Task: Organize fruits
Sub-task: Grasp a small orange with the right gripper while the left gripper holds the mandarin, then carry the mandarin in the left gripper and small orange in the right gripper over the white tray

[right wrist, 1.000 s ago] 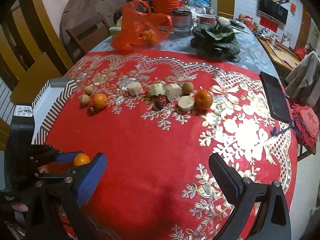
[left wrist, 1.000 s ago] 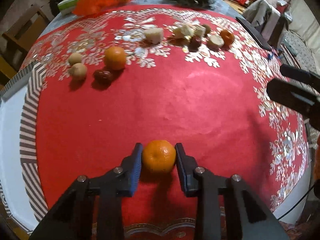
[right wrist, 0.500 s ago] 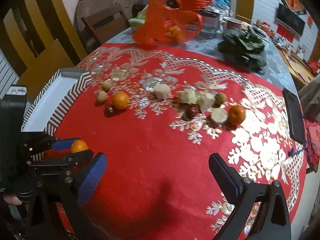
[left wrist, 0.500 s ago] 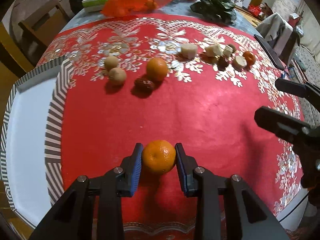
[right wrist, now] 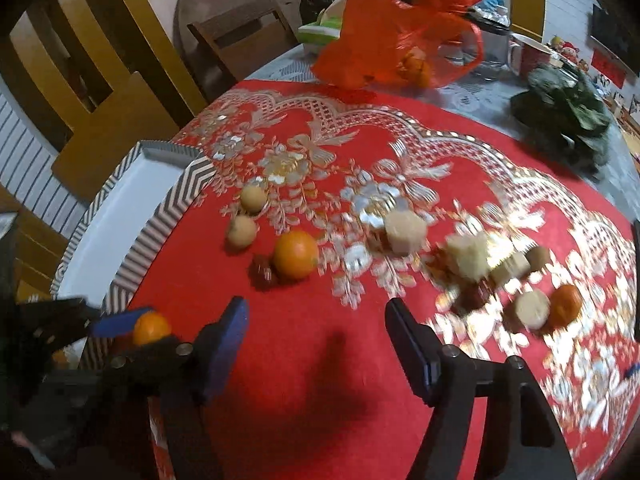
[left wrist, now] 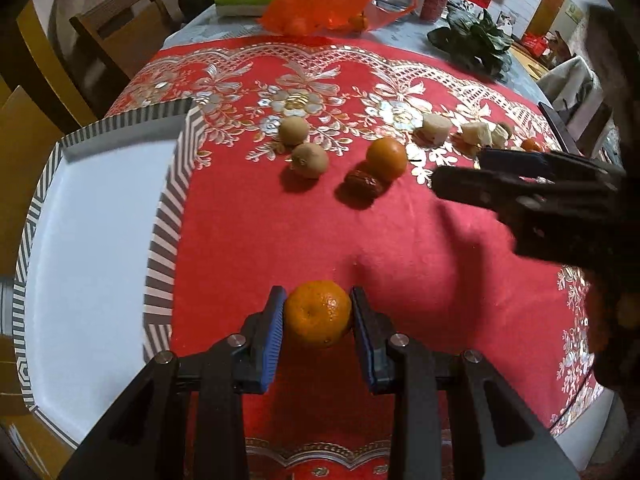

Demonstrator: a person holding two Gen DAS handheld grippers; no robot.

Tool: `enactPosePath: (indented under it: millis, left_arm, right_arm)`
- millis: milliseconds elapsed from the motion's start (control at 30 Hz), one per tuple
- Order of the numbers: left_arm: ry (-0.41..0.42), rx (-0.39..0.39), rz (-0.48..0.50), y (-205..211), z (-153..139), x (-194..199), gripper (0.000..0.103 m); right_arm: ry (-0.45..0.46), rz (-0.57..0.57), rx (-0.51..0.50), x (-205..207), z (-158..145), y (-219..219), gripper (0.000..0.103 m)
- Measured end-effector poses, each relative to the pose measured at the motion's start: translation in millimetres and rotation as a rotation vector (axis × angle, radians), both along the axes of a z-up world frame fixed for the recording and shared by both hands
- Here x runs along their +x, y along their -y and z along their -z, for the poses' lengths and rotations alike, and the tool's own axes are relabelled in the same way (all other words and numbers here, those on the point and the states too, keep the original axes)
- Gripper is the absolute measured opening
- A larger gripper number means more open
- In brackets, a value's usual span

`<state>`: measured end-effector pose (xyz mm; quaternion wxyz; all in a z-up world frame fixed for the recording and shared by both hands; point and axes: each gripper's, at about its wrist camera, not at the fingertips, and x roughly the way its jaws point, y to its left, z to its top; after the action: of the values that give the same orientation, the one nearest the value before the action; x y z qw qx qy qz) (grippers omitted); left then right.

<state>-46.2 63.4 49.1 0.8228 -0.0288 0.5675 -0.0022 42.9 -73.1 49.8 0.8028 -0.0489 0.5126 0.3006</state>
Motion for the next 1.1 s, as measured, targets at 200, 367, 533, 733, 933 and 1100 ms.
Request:
enactPosePath:
  millis: [200,367,533,733,933,1100]
  left_arm:
    - [0.012,-0.013,-0.021,-13.0,-5.5,1.4,0.031]
    - [0.019,-0.021,-0.03,-19.7,-8.1,4.6,0.031]
    - [0.023,-0.028,-0.04,-25.7,-10.3,7.1,0.031]
    - [0.043,-0.026,-0.065,-32.9,-19.2,10.9,0.031]
    - [0.063,-0.018,-0.077,-37.8,-28.6,14.7,0.031]
    - [0.078,-0.014,-0.091,-44.0,-35.1,16.7,0.031]
  right_arm:
    - [-0.003,-0.031,-0.024,21.3,9.2,-29.0,0.064]
    - [-0.063,-0.045,-0.05,31.2,26.3,-40.2,0.036]
    - [-0.07,-0.055,-0.036,29.6,25.6,-37.0,0.036]
    - [-0.027,-0.065,-0.013,23.3,2.2,-32.6,0.036]
    - [-0.007,-0.075,-0.008,17.3,-10.5,-34.4,0.036]
    - [0.002,-0.101,0.001,9.7,-20.2,-40.5,0.036]
